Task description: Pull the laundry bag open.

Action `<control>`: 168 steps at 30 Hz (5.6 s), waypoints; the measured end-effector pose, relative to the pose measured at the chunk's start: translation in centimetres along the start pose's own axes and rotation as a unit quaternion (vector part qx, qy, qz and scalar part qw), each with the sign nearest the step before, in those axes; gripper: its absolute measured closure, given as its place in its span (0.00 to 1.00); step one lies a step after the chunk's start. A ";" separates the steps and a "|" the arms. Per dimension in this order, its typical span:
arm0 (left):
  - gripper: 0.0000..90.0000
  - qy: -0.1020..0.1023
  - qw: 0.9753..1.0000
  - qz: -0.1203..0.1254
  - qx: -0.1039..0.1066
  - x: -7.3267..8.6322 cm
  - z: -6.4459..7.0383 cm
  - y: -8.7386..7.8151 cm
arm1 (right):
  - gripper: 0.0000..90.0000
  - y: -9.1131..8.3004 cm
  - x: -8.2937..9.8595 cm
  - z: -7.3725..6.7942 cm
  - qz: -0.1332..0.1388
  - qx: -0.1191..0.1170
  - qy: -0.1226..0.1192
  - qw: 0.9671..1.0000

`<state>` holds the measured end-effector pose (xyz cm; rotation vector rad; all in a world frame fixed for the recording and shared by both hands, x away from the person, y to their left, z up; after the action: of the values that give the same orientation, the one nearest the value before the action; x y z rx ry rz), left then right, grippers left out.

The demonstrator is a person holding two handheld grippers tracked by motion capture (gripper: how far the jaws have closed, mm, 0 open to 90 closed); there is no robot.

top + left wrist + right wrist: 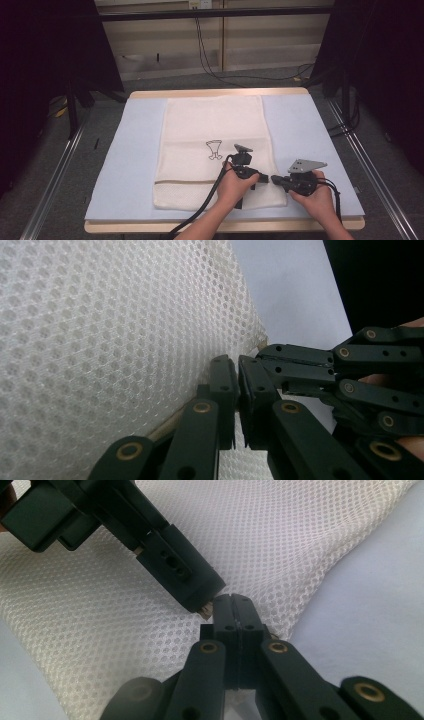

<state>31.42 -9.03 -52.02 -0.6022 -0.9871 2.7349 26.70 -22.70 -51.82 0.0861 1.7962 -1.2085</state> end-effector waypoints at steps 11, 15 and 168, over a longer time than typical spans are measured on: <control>0.97 -0.020 1.000 -0.007 0.013 -0.1 -0.1 -0.2 | 1.00 0.0 0.0 -0.1 -0.004 0.004 -0.006 1.000; 0.97 -0.026 0.999 -0.010 0.017 -0.1 -0.2 -0.3 | 1.00 0.0 -0.1 -0.2 -0.009 0.006 -0.007 1.000; 0.97 -0.038 0.999 -0.031 0.009 1.6 -7.1 -10.9 | 1.00 0.0 -0.1 0.1 -0.012 -0.005 0.000 1.000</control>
<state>33.24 3.85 -50.49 -0.4592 -0.9789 2.7278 26.85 -22.71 -51.74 0.0583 1.8090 -1.2162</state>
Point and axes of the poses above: each handheld gripper's, and its own axes: y roughly forward along the jaws, x roughly out of its underside, z roughly to its right, the point moved 5 cm from there along y, roughly forward along the jaws, and after that the axes turned 3 degrees about -z, right-handed, at the moved point
